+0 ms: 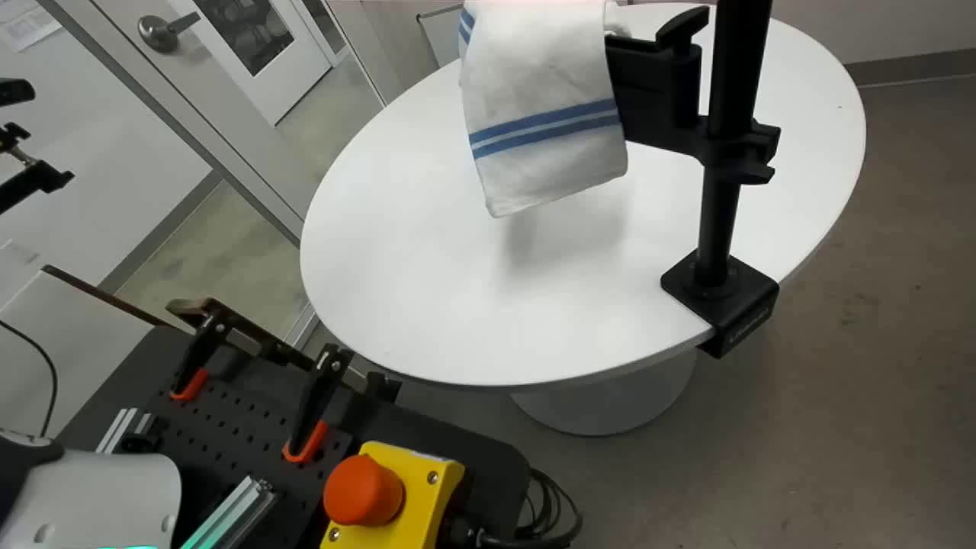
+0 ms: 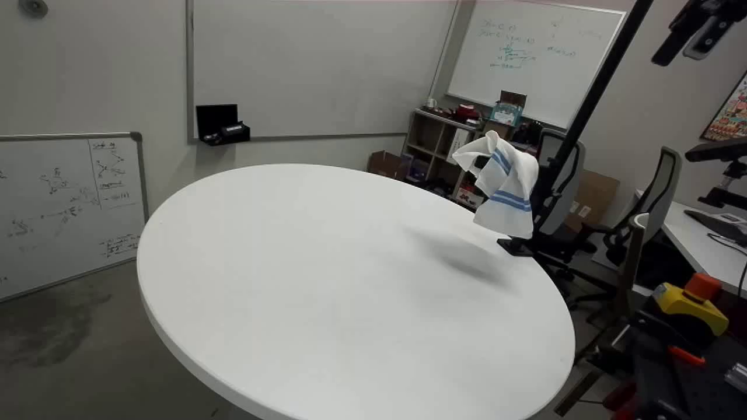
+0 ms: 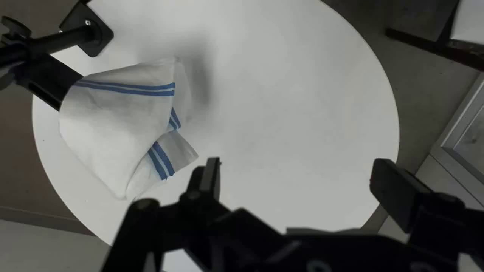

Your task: Put the cloth on the table

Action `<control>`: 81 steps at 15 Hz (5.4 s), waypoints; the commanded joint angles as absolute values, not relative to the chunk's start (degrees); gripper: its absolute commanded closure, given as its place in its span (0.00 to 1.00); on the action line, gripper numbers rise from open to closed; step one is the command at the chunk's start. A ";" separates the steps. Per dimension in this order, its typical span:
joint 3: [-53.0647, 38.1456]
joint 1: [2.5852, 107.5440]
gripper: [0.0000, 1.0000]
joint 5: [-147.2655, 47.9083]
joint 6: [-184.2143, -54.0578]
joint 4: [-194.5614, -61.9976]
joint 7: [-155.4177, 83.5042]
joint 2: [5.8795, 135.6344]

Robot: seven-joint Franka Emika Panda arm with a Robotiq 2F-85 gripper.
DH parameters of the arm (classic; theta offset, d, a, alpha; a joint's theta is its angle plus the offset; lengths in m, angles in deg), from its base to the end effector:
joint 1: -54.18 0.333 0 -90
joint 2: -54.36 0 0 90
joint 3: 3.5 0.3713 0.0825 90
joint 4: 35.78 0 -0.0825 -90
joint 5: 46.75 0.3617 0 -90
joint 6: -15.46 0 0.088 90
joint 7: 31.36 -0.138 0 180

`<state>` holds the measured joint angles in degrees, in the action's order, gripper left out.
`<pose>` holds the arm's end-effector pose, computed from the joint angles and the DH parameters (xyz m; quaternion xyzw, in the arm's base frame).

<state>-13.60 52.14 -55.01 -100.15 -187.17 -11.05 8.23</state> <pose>0.2642 -0.0777 0.5100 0.9892 0.1173 0.0836 0.0264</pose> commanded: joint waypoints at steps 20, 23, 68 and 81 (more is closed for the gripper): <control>-15.20 50.07 0.00 -56.76 -108.38 -185.43 -12.04 12.36; -16.97 47.06 0.00 -58.06 -116.07 -183.84 -12.87 16.93; -16.41 40.81 0.42 -52.53 -133.10 -167.90 -30.41 60.71; -16.31 40.36 0.99 -47.82 -131.84 -167.98 -29.71 58.41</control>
